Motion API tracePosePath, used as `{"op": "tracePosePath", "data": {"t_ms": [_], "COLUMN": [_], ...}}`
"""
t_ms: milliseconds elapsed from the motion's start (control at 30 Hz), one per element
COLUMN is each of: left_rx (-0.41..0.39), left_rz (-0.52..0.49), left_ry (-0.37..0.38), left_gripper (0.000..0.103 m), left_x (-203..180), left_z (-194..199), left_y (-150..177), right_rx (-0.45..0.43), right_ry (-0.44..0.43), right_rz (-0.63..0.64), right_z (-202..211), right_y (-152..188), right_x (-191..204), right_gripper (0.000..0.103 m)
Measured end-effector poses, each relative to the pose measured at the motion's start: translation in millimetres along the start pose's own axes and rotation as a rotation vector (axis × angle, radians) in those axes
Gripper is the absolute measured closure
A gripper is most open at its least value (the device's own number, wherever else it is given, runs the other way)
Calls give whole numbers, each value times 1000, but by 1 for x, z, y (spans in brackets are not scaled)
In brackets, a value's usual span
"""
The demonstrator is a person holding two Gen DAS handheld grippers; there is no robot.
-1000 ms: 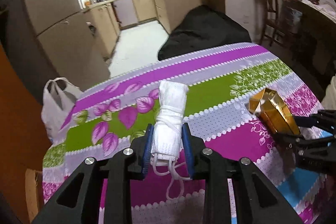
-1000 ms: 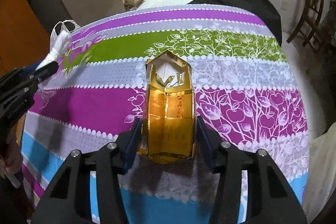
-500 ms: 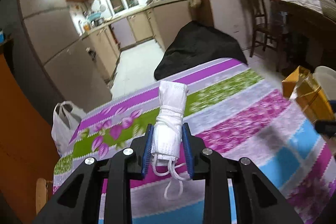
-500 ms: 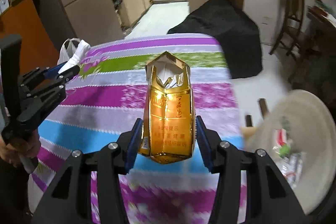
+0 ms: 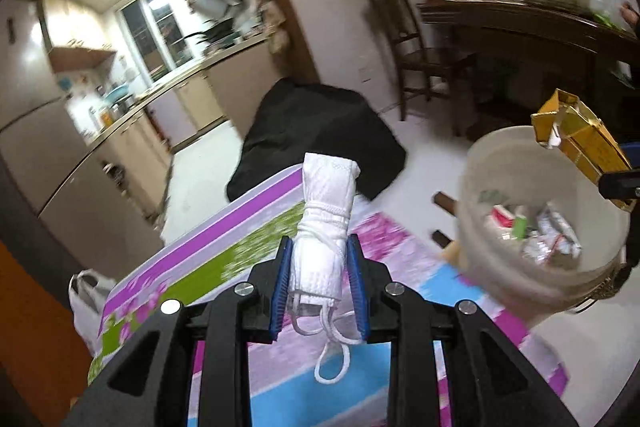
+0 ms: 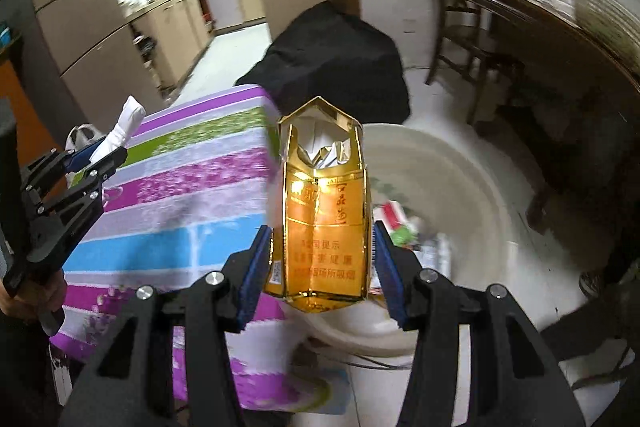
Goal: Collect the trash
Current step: 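Carry the white item and gold box over the white bucket with both grippers, then open both grippers to drop the white item and gold box into the bucket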
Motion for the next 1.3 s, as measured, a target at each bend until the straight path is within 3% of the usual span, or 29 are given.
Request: {"op": "tracePosePath", "data": {"t_ms": [300, 633, 733, 900, 933, 1033, 1300], "left_rx": [-34, -24, 22, 148, 166, 194, 204], "left_rz": [-95, -159, -156, -106, -99, -94, -112], "left_ry": [91, 178, 306, 598, 621, 650, 630], "left_gripper": [75, 75, 75, 75, 75, 75, 75], "left_x": [-90, -148, -165, -184, -185, -186, -173], "left_z": [-14, -41, -61, -97, -102, -110, -110], "left_y": [-76, -122, -132, -141, -140, -138, -119], "right_rx": [34, 96, 114, 168, 179, 208, 267], "right_ry": [44, 105, 122, 147, 148, 156, 160], "right_rz": [-77, -72, -74, -85, -84, -71, -37], "right_z": [-2, -14, -23, -37, -39, -45, -59], "right_y": [-15, -25, -29, -30, -29, -27, -21], "right_x": [-63, -94, -99, -101, -101, -96, -85], "right_gripper": [55, 55, 55, 54, 54, 54, 54]}}
Point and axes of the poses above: each gripper's, at about its wrist camera, not at the fingertips, and z roughly against the way its jaws point, x to its left, y to its underside, the point moved 8 cm from there along -z, roughly the way its jaws point, and after that the axes turned 15 degrees about -z, right-handed, at the moved point
